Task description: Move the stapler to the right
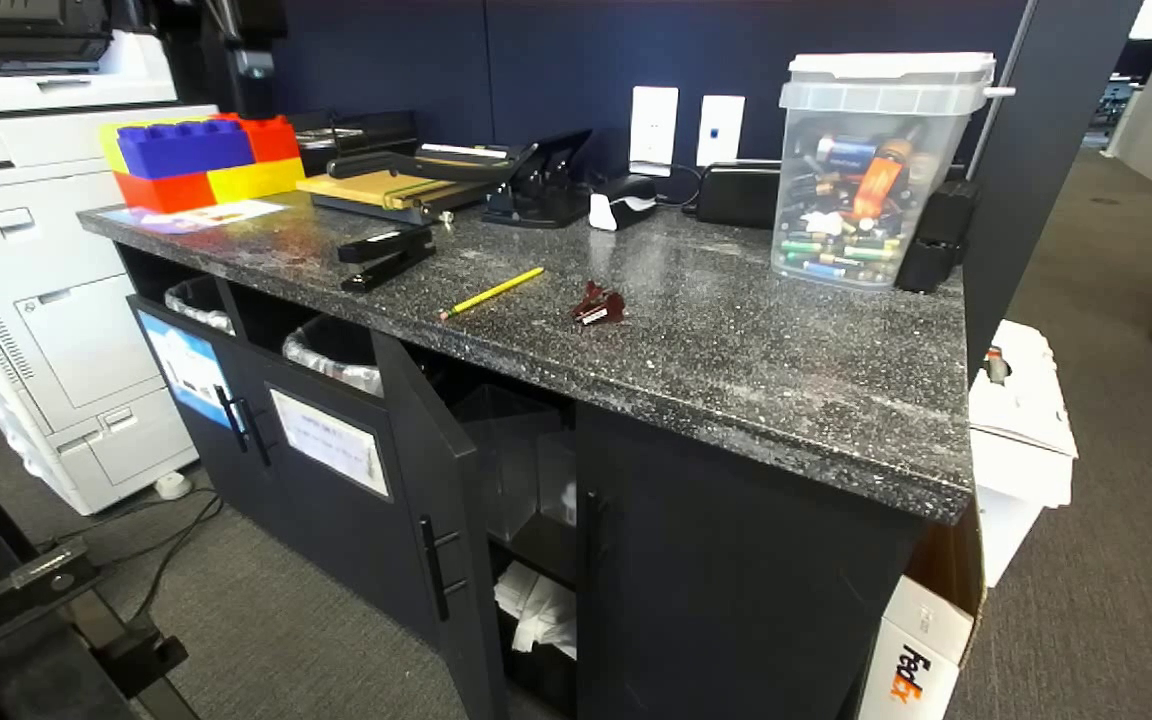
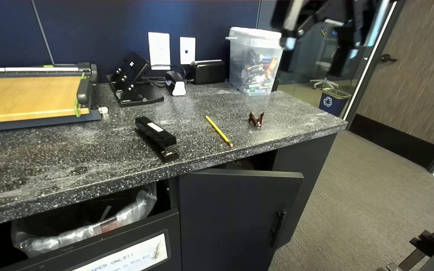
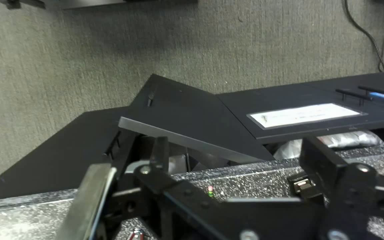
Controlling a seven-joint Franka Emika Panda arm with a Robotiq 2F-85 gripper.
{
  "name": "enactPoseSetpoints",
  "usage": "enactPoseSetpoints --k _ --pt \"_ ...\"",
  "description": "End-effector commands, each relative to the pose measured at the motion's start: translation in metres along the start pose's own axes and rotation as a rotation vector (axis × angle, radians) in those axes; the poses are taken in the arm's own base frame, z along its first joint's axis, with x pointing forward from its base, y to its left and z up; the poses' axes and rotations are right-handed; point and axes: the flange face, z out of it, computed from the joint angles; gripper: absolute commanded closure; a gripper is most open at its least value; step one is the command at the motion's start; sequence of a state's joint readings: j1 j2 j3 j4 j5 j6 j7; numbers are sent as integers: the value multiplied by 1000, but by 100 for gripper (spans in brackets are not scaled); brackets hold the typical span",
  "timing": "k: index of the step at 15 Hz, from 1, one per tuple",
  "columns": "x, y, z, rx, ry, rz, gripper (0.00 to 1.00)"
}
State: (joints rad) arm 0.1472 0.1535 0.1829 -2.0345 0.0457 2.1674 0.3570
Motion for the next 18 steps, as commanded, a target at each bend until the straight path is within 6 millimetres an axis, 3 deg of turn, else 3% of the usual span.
enactPoseSetpoints --k 1,5,9,13,18 --pt "51 -54 39 26 37 21 0" --pt "88 -114 84 41 76 2 0" --pt "115 -155 123 56 100 8 0" --pt "142 -170 147 73 119 36 0" --pt "175 -167 164 73 154 65 0"
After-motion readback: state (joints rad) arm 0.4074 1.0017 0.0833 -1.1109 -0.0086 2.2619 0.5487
